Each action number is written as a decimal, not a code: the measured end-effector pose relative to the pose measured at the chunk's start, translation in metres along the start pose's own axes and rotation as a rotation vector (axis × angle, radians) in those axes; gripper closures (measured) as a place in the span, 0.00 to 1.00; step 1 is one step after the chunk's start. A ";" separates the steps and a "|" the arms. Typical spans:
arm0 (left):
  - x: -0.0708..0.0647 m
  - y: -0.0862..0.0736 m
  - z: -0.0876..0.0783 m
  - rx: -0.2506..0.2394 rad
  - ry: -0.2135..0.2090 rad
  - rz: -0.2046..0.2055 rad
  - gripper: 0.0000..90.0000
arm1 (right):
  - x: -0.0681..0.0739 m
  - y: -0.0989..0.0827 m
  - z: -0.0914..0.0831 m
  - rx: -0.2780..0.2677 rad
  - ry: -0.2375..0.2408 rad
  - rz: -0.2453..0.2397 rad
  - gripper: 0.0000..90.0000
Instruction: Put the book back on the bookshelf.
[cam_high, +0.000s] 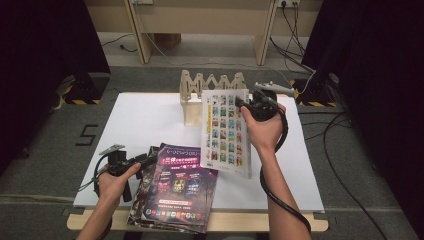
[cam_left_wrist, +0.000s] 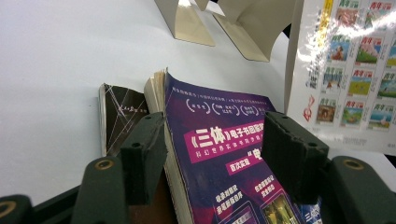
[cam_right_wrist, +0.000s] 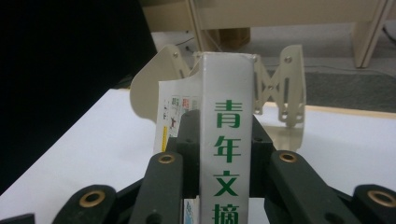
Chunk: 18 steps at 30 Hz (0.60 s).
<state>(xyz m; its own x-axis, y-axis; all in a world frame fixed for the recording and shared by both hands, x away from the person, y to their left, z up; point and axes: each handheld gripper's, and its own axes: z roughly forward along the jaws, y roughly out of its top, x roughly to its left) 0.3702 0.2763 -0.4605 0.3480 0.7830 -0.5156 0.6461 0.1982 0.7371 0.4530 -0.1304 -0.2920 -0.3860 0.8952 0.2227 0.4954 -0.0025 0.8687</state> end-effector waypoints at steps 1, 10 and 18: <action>0.000 0.000 0.000 0.000 0.000 0.002 0.44 | -0.001 0.002 0.000 -0.007 -0.011 -0.003 0.82; 0.001 0.001 0.000 -0.009 0.002 0.001 0.44 | -0.004 0.016 0.000 -0.044 -0.094 -0.016 0.82; 0.002 0.000 0.000 -0.009 0.000 -0.002 0.44 | -0.009 0.023 0.002 -0.074 -0.138 0.021 0.82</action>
<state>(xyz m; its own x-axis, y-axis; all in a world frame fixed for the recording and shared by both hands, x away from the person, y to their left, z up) 0.3712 0.2776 -0.4611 0.3465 0.7829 -0.5167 0.6405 0.2050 0.7401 0.4694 -0.1379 -0.2748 -0.2627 0.9475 0.1823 0.4415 -0.0500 0.8959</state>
